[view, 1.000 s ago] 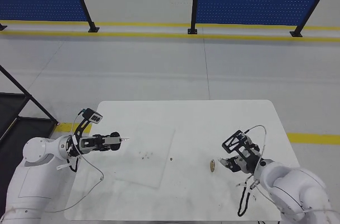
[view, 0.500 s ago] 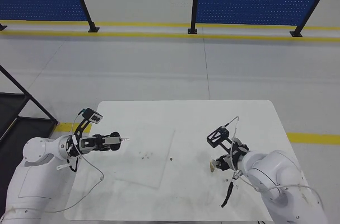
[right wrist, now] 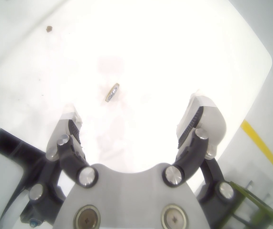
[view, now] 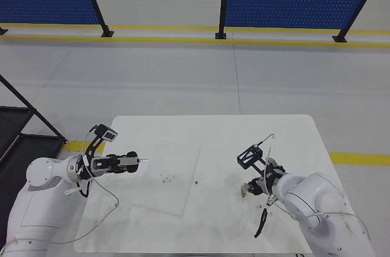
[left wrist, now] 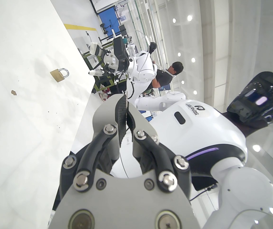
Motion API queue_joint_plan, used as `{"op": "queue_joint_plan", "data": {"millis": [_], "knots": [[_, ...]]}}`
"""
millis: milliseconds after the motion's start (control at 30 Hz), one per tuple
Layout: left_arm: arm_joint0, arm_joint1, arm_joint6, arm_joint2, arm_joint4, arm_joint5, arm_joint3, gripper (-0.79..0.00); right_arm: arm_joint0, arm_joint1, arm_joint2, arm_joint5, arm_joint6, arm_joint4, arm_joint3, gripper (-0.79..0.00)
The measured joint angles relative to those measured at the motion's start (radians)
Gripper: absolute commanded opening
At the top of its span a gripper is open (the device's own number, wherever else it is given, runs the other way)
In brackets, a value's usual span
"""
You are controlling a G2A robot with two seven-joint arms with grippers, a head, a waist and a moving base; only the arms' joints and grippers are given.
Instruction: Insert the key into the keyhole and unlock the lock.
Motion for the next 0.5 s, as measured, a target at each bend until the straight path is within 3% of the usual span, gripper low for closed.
{"op": "queue_joint_plan", "data": {"millis": [133, 500], "knots": [[0.0, 0.0, 0.0, 0.0, 0.0, 0.0, 0.0, -0.785, 0.034, -0.005, -0.04, 0.042, 0.075, 0.01, 0.007, 0.0], [0.0, 0.0, 0.0, 0.0, 0.0, 0.0, 0.0, -0.785, 0.179, 0.025, -0.184, 0.235, 0.075, 0.17, 0.192, 0.0]]}}
